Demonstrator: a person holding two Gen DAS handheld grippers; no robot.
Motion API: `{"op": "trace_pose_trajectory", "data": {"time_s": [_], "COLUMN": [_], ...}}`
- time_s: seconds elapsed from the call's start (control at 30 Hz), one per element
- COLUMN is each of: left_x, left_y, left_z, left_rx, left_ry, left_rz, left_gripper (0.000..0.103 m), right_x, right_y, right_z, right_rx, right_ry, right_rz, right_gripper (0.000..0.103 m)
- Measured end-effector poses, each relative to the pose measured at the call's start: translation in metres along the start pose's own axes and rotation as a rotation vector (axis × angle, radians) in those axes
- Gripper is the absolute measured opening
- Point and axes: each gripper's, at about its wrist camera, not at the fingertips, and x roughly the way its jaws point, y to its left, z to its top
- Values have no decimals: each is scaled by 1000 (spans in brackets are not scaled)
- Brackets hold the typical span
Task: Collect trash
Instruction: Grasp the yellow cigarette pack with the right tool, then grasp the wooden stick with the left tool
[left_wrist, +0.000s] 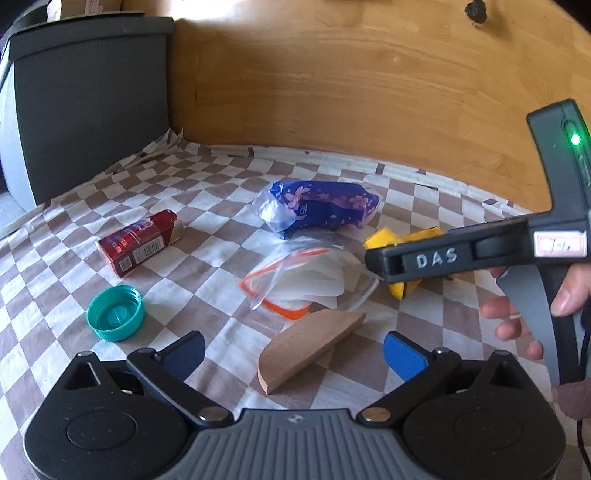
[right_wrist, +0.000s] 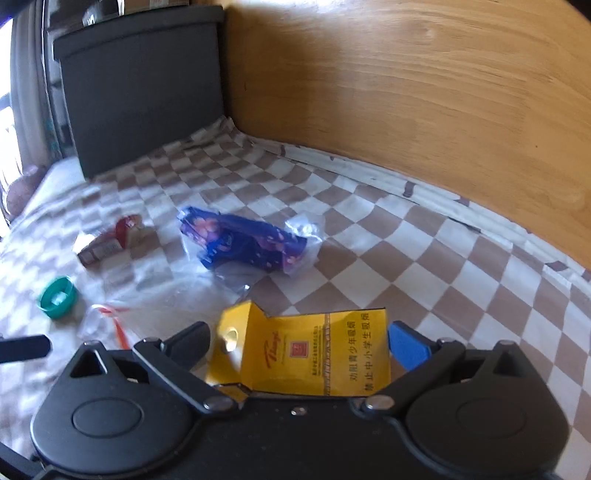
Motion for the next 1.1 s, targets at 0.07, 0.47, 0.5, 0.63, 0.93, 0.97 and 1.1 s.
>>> {"op": "trace_pose_trajectory", "data": {"time_s": [0.07,0.47,0.5,0.63,0.93,0.97,1.1], "left_x": [3,-15,-17,-12,17,18,18], "left_y": [2,-19,-22,-30,-50,-53,-57], "left_z": [1,-14,-14,-8,8,7,3], "left_rx": [-12,10,22,57,117,125,103], "left_ry": [14,48,47,48,105,119,117], "left_rz": [-32,-261,-259,-168,-32,-25,0], "left_gripper": [85,44,44,44,42,34,27], "right_x": [7,-5,-9,-29,-67,-69,-81], "right_y": [1,-30,-31,-40,-37,-36,-31], "right_z": [-1,-21,-23,-33,-60,-63,-72], "right_rx": [-8,21,15,29,35,35,22], "right_ry": [25,13,7,-11,-6,-4,-1], "right_rz": [-48,-100,-100,-97,-57,-51,-48], "right_gripper": [103,96,95,94,94,94,94]}}
